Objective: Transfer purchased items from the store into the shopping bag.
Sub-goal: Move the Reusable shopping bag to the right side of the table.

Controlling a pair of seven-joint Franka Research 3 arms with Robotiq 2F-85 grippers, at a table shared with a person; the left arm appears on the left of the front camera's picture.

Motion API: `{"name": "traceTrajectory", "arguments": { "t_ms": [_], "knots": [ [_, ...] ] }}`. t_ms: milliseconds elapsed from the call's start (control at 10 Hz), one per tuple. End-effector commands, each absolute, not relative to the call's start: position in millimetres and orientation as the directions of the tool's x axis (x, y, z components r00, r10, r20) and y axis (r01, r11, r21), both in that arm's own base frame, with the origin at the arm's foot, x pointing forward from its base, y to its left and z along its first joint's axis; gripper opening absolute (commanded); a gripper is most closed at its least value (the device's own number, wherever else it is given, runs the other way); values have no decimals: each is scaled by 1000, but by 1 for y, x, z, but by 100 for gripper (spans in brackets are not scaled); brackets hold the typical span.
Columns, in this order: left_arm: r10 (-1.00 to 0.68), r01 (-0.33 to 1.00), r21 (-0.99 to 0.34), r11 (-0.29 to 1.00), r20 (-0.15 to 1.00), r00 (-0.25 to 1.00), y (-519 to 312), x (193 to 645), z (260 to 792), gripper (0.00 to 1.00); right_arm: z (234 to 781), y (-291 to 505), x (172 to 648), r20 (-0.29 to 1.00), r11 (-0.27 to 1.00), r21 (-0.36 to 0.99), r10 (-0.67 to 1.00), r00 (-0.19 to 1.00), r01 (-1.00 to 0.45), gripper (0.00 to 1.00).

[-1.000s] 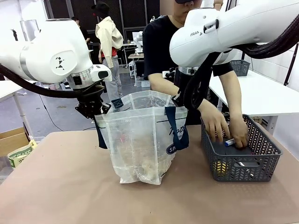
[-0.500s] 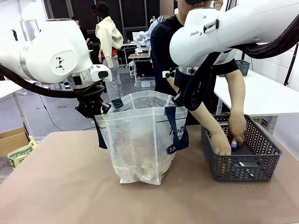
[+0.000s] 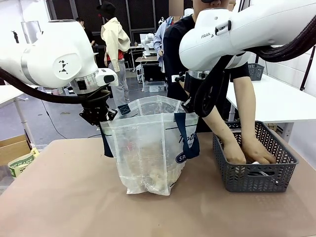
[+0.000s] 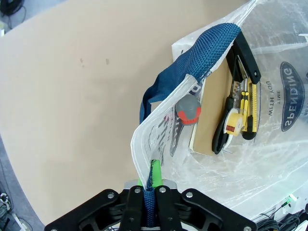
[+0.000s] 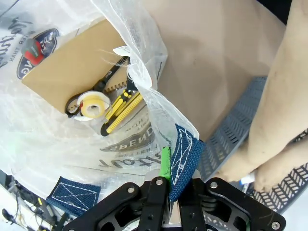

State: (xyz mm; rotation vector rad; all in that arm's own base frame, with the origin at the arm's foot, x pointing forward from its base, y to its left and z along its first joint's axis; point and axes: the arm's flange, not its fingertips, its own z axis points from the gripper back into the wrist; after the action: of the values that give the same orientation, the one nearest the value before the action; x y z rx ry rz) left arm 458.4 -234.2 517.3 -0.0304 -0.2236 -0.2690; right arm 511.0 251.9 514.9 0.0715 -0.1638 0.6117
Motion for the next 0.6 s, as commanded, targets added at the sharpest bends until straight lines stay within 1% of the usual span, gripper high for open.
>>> {"name": "traceTrajectory", "arguments": {
  "t_ms": [0, 500],
  "knots": [
    [-258, 264, 3, 965, 223, 940, -232, 458, 517, 0, 514, 249, 511, 173, 819, 16, 563, 808, -574, 0],
    [-258, 264, 3, 965, 223, 940, -232, 458, 517, 0, 514, 249, 511, 173, 819, 16, 563, 808, -574, 0]
  ]
}}
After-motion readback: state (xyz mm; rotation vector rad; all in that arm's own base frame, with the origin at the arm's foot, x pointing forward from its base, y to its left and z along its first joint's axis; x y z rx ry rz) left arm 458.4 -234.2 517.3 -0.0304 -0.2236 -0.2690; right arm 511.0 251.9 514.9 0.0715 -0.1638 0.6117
